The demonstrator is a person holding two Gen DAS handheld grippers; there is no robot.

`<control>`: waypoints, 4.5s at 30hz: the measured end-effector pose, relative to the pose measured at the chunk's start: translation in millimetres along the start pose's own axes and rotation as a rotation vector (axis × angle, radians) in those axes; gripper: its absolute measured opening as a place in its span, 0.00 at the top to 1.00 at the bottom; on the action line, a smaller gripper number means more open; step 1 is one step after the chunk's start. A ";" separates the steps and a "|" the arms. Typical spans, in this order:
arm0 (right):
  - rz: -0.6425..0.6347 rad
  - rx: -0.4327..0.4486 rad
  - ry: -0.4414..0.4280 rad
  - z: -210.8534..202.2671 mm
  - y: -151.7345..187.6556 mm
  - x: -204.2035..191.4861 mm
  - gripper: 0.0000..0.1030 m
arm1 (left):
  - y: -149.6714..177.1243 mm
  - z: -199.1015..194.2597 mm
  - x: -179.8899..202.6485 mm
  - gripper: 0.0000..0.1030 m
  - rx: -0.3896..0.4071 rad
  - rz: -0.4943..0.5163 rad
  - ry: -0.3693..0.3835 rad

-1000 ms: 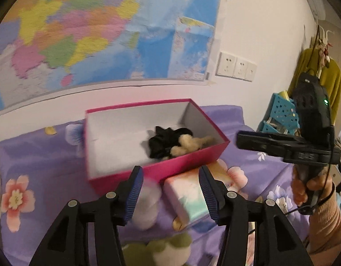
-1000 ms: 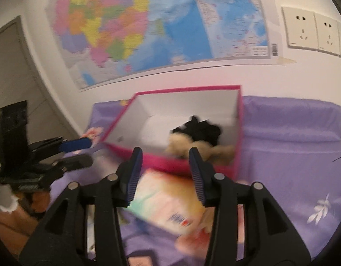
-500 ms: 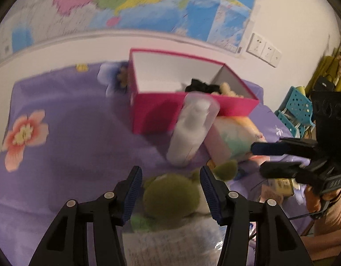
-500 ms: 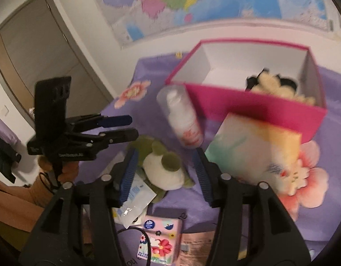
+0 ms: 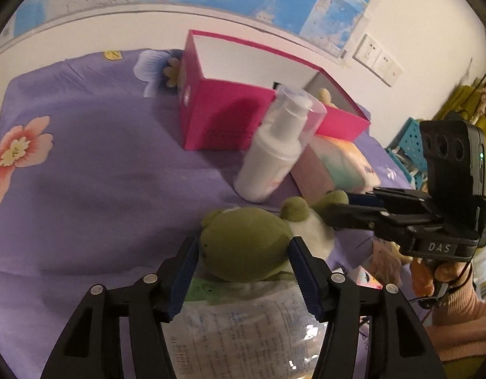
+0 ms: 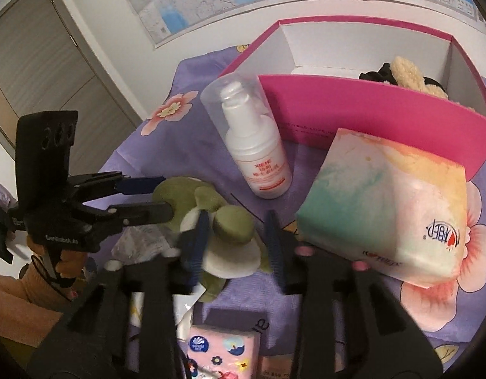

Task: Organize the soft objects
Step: 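Grasp the green plush toy with the right tool, then carry the green plush toy into the pink box and open the right tool, then grasp the clear plastic bag with the right tool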

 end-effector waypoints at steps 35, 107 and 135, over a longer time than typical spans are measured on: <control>-0.177 0.310 -0.007 -116.9 -58.5 -59.4 0.75 | -75.0 -112.4 54.5 0.39 0.312 0.133 -0.040; -0.036 -0.137 -0.229 -57.2 63.3 -58.3 0.56 | 18.2 -51.1 -18.8 0.39 0.078 -0.092 -0.099; 0.051 -0.144 -0.195 13.8 60.5 -59.0 0.53 | 69.8 -45.3 -31.3 0.48 -0.031 -0.200 0.012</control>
Point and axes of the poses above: each gripper's, at about its wrist camera, not at the fingertips, and z roughly the way its jaws point, x to its right, y to its underside, the point moved 8 cm from there along z, roughly the way its jaws point, and after that the axes turned 4 degrees about -x, right-handed, at the moved point
